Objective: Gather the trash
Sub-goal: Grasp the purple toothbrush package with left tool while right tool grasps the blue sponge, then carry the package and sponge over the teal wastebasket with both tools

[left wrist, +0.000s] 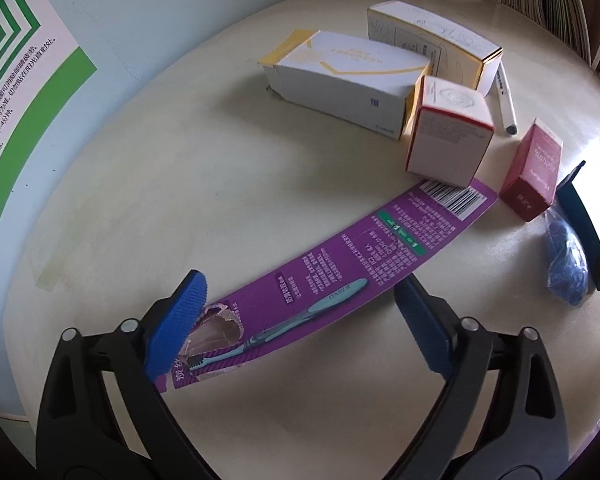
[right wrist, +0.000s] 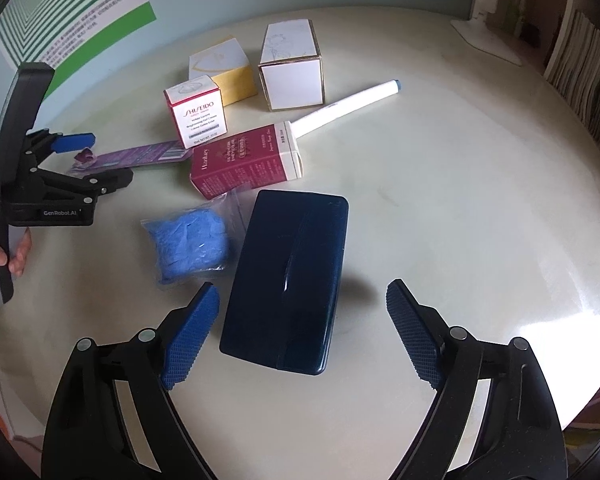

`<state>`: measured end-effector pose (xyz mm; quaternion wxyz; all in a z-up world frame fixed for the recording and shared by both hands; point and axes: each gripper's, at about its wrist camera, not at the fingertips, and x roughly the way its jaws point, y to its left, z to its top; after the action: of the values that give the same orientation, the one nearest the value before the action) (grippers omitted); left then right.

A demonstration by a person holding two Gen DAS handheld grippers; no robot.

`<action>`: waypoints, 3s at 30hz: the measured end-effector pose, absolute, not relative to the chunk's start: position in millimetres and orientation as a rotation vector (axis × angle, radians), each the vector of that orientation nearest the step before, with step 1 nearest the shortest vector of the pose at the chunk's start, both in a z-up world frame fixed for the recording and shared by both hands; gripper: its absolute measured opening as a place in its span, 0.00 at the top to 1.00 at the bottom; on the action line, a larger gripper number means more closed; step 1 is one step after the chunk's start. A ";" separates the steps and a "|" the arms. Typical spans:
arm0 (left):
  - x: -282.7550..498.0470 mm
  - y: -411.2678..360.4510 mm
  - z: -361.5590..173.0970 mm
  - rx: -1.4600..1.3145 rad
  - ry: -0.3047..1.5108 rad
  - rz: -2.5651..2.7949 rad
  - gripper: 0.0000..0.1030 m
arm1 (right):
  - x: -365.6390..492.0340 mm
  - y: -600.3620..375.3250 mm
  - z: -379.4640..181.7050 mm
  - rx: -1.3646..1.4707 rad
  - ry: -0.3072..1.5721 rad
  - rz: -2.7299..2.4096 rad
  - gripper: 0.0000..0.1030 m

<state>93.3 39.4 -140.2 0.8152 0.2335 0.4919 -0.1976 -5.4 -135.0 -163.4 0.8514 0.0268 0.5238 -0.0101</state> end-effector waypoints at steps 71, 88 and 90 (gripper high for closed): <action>24.7 -32.8 -22.7 0.343 0.967 -0.687 0.89 | -88.9 -222.3 -94.5 0.191 0.885 -0.120 0.49; -59.9 -155.2 -19.8 0.474 0.946 -0.963 0.89 | -219.8 -293.3 -84.5 0.332 0.823 -0.361 0.49; -77.0 -173.9 -19.7 0.495 0.949 -1.009 0.89 | -244.4 -303.0 -85.4 0.355 0.822 -0.403 0.49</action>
<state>-77.0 -173.9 -19.7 0.7414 0.2259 0.4329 -0.4603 -244.4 -303.0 -85.4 0.8819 0.1705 0.3946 -0.1935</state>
